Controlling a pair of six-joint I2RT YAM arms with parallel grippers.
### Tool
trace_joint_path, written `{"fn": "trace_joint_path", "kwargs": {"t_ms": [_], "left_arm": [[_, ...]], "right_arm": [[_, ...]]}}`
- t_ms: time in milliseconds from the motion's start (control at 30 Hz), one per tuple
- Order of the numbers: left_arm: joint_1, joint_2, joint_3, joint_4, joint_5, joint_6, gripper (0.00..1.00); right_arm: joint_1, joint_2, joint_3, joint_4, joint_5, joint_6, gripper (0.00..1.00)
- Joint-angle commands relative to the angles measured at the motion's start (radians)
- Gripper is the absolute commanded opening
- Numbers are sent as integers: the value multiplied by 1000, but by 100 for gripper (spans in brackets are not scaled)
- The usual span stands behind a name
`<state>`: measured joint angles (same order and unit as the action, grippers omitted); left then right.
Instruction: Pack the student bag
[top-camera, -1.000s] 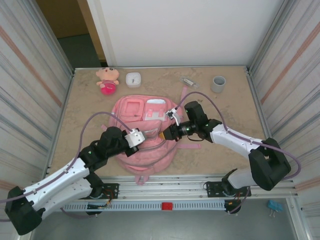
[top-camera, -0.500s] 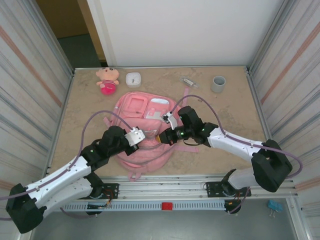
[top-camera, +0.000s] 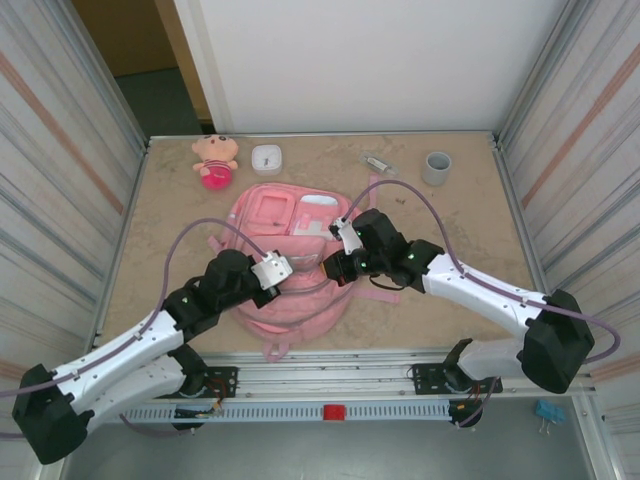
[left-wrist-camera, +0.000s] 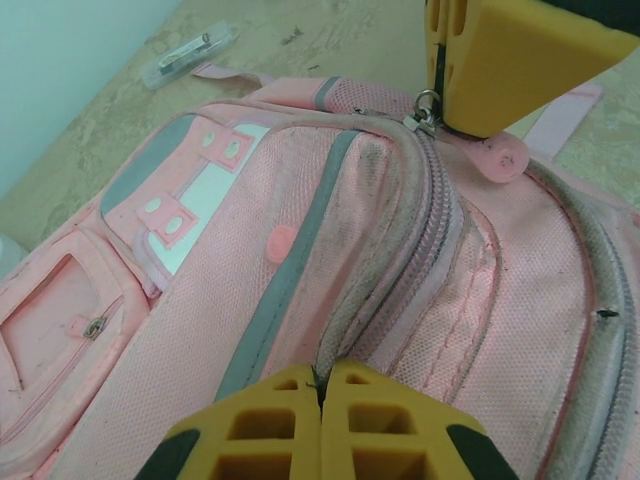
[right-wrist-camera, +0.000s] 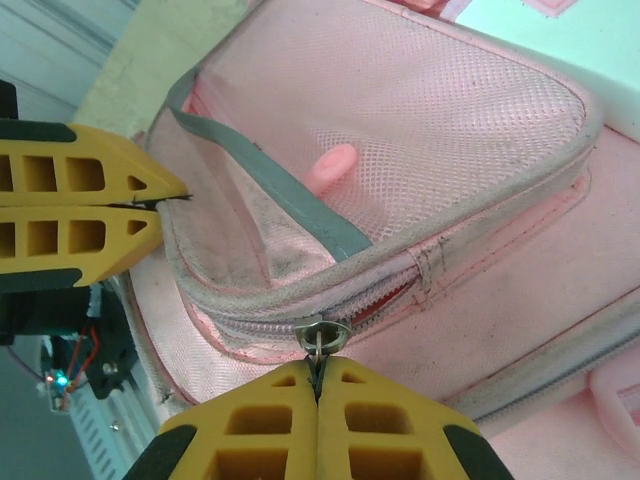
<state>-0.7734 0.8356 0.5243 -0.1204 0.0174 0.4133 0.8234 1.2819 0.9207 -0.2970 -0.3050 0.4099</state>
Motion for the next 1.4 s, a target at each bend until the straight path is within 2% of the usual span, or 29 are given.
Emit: {"fn": "trace_joint_path", "kwargs": {"t_ms": [0, 167, 300, 567, 600, 800, 900, 1000, 1167, 1267, 1367], "left_arm": [[5, 12, 43, 74, -32, -24, 0], [5, 34, 53, 106, -13, -29, 0], [5, 58, 61, 124, 1, -37, 0], [3, 86, 67, 177, 58, -63, 0], [3, 86, 66, 186, 67, -66, 0], [3, 48, 47, 198, 104, -73, 0], [3, 14, 19, 224, 146, -80, 0], [3, -10, 5, 222, 208, -74, 0], [3, -60, -39, 255, 271, -59, 0], [3, -86, -55, 254, 304, -50, 0], [3, -89, -61, 236, 306, -33, 0]], "right_arm": [[22, -39, 40, -31, -50, -29, 0], [31, -38, 28, 41, -197, 24, 0], [51, -18, -8, 182, -272, 109, 0], [125, 56, 11, 280, -242, 210, 0], [125, 56, 6, 278, -232, 219, 3], [62, -48, -60, 233, -149, 305, 43], [-3, -99, -101, 233, -150, 404, 55], [-43, -113, -131, 266, -166, 507, 60], [-50, -91, -154, 365, -148, 623, 63], [-59, -64, -153, 374, -86, 676, 63], [-75, -25, -170, 479, -95, 731, 59]]}}
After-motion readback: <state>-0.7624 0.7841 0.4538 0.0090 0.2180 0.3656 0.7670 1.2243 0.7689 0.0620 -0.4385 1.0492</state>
